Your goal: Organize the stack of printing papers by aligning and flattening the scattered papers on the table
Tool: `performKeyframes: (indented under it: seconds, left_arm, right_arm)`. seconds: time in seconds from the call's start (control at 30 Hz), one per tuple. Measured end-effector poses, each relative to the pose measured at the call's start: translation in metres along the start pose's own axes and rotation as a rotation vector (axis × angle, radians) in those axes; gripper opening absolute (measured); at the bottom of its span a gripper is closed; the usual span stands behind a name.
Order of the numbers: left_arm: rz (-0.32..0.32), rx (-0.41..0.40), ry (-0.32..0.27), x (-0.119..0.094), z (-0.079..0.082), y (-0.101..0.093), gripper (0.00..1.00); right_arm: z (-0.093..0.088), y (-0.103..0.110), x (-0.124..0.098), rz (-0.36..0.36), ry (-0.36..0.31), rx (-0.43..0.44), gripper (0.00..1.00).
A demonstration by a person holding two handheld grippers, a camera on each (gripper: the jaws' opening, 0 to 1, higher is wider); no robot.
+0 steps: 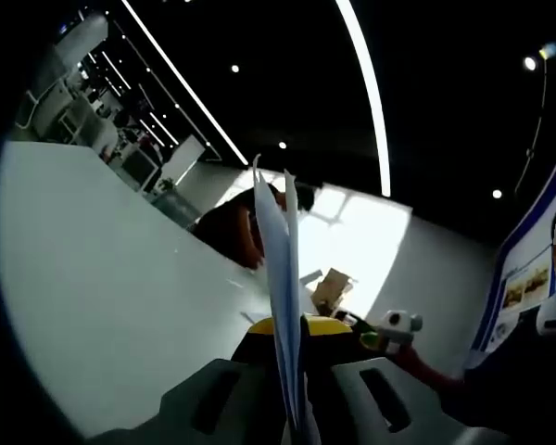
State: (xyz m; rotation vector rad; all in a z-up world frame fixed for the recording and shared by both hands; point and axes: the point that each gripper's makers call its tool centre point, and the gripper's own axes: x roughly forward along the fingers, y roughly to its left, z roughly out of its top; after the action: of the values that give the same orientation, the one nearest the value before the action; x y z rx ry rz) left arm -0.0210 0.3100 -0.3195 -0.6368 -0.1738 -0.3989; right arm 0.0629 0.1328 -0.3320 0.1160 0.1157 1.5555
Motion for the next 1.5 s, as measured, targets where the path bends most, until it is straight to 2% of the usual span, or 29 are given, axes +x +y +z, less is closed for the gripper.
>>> performKeyframes:
  seconds: [0.57, 1.13, 1.5]
  left_arm:
    - [0.002, 0.005, 0.002, 0.000, 0.000, 0.000, 0.06]
    - [0.001, 0.010, 0.004, -0.001, 0.002, 0.005, 0.06]
    - [0.000, 0.012, 0.004, -0.001, 0.002, 0.005, 0.06]
  right_arm:
    - [-0.011, -0.010, -0.026, -0.038, 0.035, -0.015, 0.32]
    - [-0.008, -0.026, -0.053, -0.122, 0.039, -0.021, 0.38]
    - [-0.008, -0.038, -0.074, -0.177, 0.074, -0.052, 0.41]
